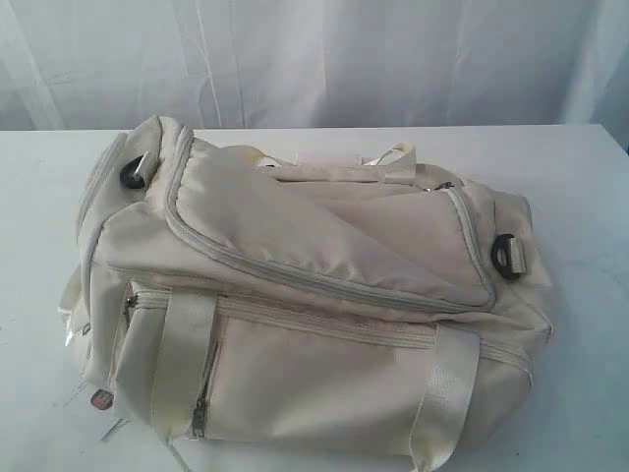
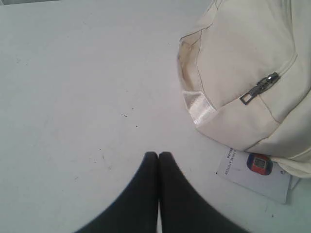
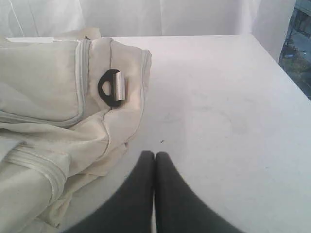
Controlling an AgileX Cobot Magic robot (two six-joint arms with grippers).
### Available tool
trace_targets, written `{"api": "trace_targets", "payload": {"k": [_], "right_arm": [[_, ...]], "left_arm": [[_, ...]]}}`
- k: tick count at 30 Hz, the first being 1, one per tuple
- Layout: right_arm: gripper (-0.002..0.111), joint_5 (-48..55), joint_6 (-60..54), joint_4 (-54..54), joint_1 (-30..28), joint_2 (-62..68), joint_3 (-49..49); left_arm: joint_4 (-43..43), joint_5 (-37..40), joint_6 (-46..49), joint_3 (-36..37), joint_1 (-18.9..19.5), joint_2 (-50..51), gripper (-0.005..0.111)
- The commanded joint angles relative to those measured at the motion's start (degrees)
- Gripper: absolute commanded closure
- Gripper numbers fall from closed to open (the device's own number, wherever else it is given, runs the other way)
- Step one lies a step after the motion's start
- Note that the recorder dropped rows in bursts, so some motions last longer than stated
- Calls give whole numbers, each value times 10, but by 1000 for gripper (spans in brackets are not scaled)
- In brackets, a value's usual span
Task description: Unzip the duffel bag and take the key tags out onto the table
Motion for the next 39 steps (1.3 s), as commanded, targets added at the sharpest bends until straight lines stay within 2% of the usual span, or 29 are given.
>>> {"api": "trace_targets", "payload": {"k": [1,24,31,33,37,39], "right_arm": [[108,-4,3,-2,-3,-3,1],[108,-1,-7,-11,-3,-3,1],[108,-1,-7,-11,-3,-3,1],[108,-1,-7,-11,-3,-3,1],[108,-60,-7,-11,-3,-3,1],[108,-110,-6,-11,-3,-3,1]], "left_arm": [[-5,0,2,2,1,-3,107],[-5,0,2,2,1,-3,107],[-5,0,53,2,1,-3,107],[-5,-41,53,2,1,-3,107],[-5,-181,53,2,1,-3,107],[-5,-208,53,2,1,-3,107]]}}
